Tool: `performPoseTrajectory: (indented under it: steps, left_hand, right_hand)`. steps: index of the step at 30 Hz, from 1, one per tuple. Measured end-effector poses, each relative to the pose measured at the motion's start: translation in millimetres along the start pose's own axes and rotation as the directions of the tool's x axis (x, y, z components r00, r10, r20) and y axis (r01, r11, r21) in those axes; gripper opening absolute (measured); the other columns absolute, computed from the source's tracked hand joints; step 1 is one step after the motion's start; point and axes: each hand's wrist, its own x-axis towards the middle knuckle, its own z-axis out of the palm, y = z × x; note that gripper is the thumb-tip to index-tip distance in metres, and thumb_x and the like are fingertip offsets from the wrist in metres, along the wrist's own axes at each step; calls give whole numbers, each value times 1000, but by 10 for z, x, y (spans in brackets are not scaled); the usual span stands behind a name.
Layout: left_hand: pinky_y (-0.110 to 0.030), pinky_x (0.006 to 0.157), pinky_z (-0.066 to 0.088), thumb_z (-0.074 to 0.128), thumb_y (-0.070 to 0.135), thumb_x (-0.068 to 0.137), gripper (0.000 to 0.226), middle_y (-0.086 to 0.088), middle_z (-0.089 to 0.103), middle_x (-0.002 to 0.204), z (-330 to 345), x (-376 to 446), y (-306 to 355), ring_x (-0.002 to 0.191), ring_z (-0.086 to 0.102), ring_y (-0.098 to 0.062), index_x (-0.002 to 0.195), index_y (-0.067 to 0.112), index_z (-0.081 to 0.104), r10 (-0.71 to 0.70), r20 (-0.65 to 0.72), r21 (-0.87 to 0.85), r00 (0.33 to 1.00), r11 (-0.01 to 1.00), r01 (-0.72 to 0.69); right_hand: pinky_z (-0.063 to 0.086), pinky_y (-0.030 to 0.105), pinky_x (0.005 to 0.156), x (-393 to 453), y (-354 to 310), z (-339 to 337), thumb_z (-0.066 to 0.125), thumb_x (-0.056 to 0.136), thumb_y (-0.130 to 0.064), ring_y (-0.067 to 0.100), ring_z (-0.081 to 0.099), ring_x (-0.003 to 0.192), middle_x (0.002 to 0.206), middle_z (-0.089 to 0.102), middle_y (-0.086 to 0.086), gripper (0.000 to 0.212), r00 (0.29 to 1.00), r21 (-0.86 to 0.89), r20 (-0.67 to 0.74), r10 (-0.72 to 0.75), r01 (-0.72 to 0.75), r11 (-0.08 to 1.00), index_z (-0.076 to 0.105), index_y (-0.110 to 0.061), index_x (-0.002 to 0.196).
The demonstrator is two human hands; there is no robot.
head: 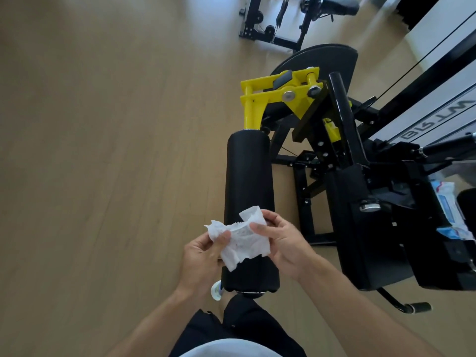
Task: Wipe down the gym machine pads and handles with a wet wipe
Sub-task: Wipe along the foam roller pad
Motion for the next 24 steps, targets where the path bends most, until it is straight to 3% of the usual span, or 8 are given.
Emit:
performPoseTrajectory:
  steps: [2, 5, 7, 10, 13, 16, 21, 24]
  left_hand:
    - [-28, 66, 62, 67, 19, 95, 21, -16, 78, 95, 11, 2, -3, 86, 77, -28, 105, 2, 75, -24, -13, -11, 1000, 1000, 24]
    - [-31, 71, 64, 65, 18, 97, 22, -15, 79, 97, 54, -6, -20, 89, 77, -28, 108, 2, 74, -65, -1, -7, 998, 998, 65]
    - [-32, 74, 64, 62, 20, 99, 25, -16, 79, 97, 81, -11, -14, 91, 77, -29, 109, 0, 74, -79, 6, -12, 997, 997, 79]
    - [-33, 76, 64, 51, 37, 102, 45, -19, 78, 99, 91, -14, 8, 92, 77, -31, 108, 0, 76, -89, 49, -45, 995, 995, 92]
    - [-33, 76, 63, 51, 56, 91, 61, -18, 78, 100, 78, -17, 20, 94, 76, -31, 108, 3, 76, -104, 91, -46, 990, 993, 109]
    - [-31, 76, 63, 58, 47, 93, 54, -20, 77, 99, 63, -13, 0, 94, 76, -31, 105, -3, 76, -111, 84, -64, 990, 991, 116]
    - [-36, 78, 63, 59, 37, 98, 40, -18, 77, 104, -16, 74, -51, 96, 76, -31, 113, 3, 73, -168, 55, -94, 984, 980, 173]
    - [-29, 73, 62, 58, 35, 98, 36, -15, 78, 103, -30, 98, -87, 95, 76, -28, 113, 7, 75, -161, 117, -25, 980, 986, 165]
  right_hand:
    - [62, 42, 85, 22, 47, 12, 85, 78, -3, 28, 72, 95, 97, 70, 3, 34, 960, -235, -110, -257, 226, 945, 71, -17, 106]
    - [51, 17, 65, -53, 187, 90, 79, 82, 3, 7, 59, 72, 77, 61, -13, 27, 723, -674, 80, -686, 546, 497, 67, -20, 89]
    - [49, 14, 64, -68, 312, 109, 79, 79, 7, 10, 59, 80, 87, 60, -12, 35, 596, -765, 278, -754, 612, 202, 65, -23, 91]
    - [56, 23, 66, -59, 453, 99, 87, 75, 3, 10, 59, 85, 94, 60, -11, 46, 519, -770, 419, -745, 638, 12, 62, -27, 100]
    - [60, 25, 75, -109, 516, 110, 84, 83, -9, 8, 63, 93, 101, 63, -11, 44, 551, -786, 402, -731, 618, 33, 57, -31, 110]
    - [59, 26, 83, -197, 598, 108, 77, 92, -18, 5, 65, 102, 111, 66, -12, 36, 573, -763, 451, -684, 646, 38, 57, -30, 121]
    - [54, 24, 96, -322, 595, 25, 71, 94, -39, 5, 60, 122, 126, 60, -26, 39, 680, -743, 204, -704, 576, 341, 57, -36, 131]
    - [51, 26, 101, -223, 416, 38, 79, 79, -59, 2, 59, 123, 131, 62, -24, 74, 941, -638, 40, -335, 282, 716, 48, -43, 144]
